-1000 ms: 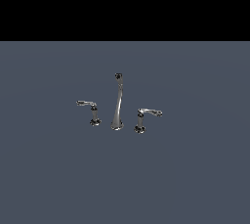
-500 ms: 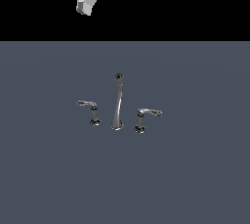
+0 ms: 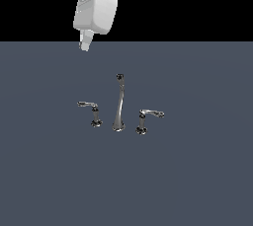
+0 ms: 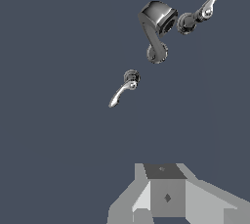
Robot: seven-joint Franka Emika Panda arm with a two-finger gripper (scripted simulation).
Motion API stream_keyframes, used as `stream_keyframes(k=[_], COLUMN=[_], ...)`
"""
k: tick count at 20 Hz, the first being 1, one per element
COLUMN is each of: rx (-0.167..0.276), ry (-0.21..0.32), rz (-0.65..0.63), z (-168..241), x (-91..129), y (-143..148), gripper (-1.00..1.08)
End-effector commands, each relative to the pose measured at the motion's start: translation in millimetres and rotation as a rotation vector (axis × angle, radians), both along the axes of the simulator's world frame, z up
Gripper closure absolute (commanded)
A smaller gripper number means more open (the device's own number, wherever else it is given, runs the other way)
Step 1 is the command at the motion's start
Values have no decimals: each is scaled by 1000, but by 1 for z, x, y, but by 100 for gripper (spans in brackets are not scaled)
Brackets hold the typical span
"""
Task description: Turn on the faucet by rotating a designated handle.
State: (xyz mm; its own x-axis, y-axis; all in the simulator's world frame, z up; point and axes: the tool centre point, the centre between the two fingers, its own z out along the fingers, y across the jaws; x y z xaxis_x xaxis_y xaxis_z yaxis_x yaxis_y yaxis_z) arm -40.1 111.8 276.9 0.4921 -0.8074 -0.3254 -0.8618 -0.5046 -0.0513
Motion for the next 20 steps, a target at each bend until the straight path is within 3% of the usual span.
stream_keyframes(k=[1, 11, 20], rx=[-21, -139, -260], ry=[24, 79, 63], rz=[-76, -369, -613], z=[-20, -96, -155], x=[9, 39, 60], y=[6, 21, 26], gripper=[108, 108, 108])
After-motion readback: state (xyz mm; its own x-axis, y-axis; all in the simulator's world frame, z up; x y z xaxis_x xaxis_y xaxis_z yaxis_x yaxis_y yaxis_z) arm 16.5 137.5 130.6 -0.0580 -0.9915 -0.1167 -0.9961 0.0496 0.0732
